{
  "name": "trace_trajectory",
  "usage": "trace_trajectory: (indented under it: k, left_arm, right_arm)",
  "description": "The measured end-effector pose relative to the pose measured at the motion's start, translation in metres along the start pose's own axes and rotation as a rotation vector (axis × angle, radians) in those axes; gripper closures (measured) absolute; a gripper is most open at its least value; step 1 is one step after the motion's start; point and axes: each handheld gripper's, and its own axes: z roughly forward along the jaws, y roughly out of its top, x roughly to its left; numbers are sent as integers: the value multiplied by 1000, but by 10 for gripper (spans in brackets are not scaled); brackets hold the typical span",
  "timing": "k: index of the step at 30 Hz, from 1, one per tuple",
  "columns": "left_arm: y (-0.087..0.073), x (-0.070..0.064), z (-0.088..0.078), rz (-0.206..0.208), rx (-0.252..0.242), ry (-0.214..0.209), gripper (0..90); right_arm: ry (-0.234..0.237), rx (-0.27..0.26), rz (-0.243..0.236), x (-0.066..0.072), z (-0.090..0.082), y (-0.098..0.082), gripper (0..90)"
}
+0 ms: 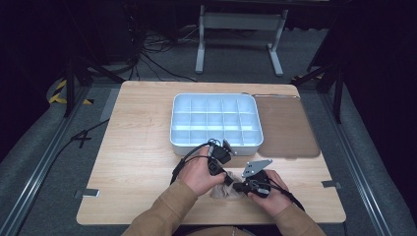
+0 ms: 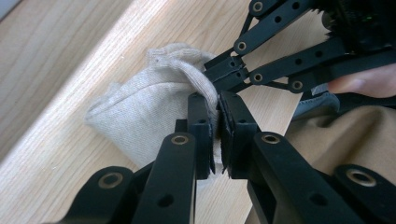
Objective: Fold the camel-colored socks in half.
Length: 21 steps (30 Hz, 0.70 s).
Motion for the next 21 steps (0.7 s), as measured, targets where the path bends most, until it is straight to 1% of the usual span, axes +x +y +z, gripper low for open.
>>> trace_trajectory:
  k: [1,2,5,6,8,9,10,12,14,15,16,18,19,20,21]
  left_arm:
    - [0,1,1,1,1,2,836]
    - [1,2,2,-10,-7,0,836]
    - [2,2,4,-11,-6,0,836]
    - [3,0,6,-15,-4,-4,836]
    - [4,-3,8,-1,4,-11,837]
    - [4,-4,9,-3,6,-11,836]
    - [5,-3,11,-5,15,-8,832]
    - [4,0,12,-4,2,10,802]
    - [3,3,13,-8,3,13,781]
    - [2,4,13,-2,-8,12,762]
    - [2,3,11,2,-30,17,720]
    - [-1,3,6,8,-73,-3,619]
    - [-2,3,4,13,-83,-9,588]
    - [-2,3,4,13,-83,-9,574]
    - [-5,3,-1,16,-107,-23,574]
  right_arm:
    - [0,-1,1,0,0,0,900]
    - [0,-1,1,0,0,0,900]
    - [0,-2,2,0,0,0,899]
    - [-1,-3,2,0,0,0,899]
    - [-1,-3,3,0,0,0,899]
    - [-1,-4,3,0,0,0,899]
    - [0,-4,3,0,0,0,898]
    - [-3,-5,2,0,0,-1,895]
    - [-13,-5,6,0,-1,-1,890]
    - [-23,-5,-4,1,-2,-1,881]
    - [-35,2,-5,2,-3,0,868]
    - [-58,8,-15,3,-9,2,861]
    - [-68,6,-16,3,-15,3,860]
    - [-68,6,-16,3,-15,3,860]
    - [-72,1,-13,2,-18,3,860]
